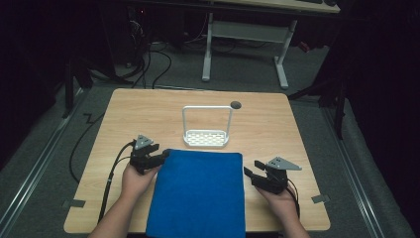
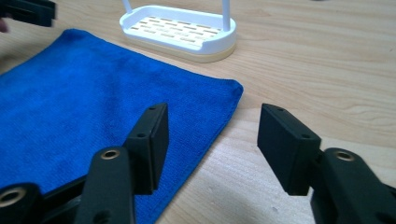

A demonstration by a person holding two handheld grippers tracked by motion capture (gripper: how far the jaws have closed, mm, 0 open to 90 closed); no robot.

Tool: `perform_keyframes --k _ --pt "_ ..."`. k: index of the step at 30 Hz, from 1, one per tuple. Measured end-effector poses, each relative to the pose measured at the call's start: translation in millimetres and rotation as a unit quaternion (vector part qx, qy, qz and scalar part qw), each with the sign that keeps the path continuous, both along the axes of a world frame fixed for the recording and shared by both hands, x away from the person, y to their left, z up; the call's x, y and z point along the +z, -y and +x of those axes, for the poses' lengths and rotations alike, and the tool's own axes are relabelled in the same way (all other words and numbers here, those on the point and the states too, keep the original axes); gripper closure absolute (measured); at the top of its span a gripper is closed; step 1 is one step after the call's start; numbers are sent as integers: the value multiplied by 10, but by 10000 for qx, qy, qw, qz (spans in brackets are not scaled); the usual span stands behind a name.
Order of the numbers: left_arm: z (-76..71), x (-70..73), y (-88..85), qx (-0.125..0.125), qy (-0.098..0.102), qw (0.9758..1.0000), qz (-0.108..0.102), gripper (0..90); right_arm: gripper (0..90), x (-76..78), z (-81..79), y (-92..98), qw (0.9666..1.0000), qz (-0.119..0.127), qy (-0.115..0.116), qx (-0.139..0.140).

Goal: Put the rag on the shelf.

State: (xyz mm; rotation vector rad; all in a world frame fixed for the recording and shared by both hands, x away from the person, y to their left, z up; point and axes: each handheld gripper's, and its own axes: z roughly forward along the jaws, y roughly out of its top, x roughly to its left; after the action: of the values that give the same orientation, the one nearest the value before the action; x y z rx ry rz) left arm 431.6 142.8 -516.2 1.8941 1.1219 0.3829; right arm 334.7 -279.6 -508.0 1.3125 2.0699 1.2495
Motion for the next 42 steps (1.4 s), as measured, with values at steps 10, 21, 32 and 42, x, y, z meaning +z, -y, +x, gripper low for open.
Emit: perform_keyframes --k 10,21,32,42 --pt "109 -181 100 73 -320 9994 125 539 439 -21 17 -5 10000 -93 -17 -1" --pt "44 -187 172 -229 -190 9984 479 765 446 -85 140 -259 9985 -314 -447 13" --pt "59 -192 159 -242 -247 9987 378 824 444 -42 416 -249 9964 -392 -664 -357" --pt "51 -192 160 -196 -230 9988 393 817 501 -79 661 -374 9934 -757 -775 -364"
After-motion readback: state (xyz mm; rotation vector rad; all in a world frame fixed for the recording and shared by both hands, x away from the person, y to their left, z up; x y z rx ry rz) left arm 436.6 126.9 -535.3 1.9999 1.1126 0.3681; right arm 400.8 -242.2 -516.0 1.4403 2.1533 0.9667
